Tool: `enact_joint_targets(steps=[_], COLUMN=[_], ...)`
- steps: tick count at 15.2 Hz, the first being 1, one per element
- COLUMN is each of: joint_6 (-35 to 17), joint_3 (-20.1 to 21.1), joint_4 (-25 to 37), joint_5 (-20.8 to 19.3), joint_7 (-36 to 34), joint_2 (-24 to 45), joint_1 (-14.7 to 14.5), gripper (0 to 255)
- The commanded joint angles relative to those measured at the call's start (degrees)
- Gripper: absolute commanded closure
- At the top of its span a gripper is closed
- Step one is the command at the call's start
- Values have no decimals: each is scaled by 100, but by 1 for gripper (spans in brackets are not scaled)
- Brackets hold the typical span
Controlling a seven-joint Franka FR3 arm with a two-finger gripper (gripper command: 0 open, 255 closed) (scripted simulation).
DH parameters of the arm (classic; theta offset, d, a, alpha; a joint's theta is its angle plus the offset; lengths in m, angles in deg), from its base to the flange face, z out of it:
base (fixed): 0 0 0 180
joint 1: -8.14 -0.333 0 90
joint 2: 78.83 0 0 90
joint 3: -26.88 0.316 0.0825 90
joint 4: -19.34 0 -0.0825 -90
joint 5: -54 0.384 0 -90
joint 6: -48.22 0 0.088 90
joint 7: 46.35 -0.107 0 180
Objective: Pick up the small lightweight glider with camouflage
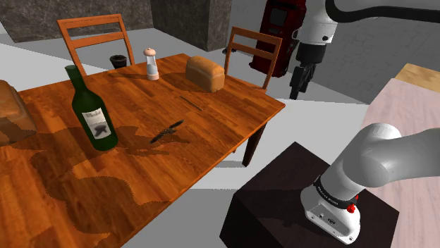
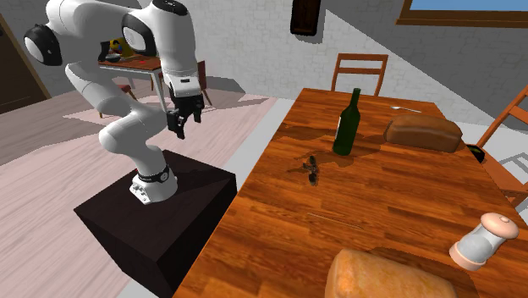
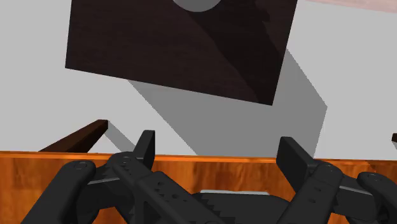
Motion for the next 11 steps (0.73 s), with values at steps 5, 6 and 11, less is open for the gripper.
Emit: enact_joint_targets(steps=[5,6,11], joint_6=[-612,-772,-1593], joint_3=[482,602,1181], joint_4=[-161,-178,-128], joint_5=[428,526,925], joint_7=[-753,-936,-1827], joint_2=[331,440,1128], joint_1=[-60,-74,-121], gripper=[0,0,0])
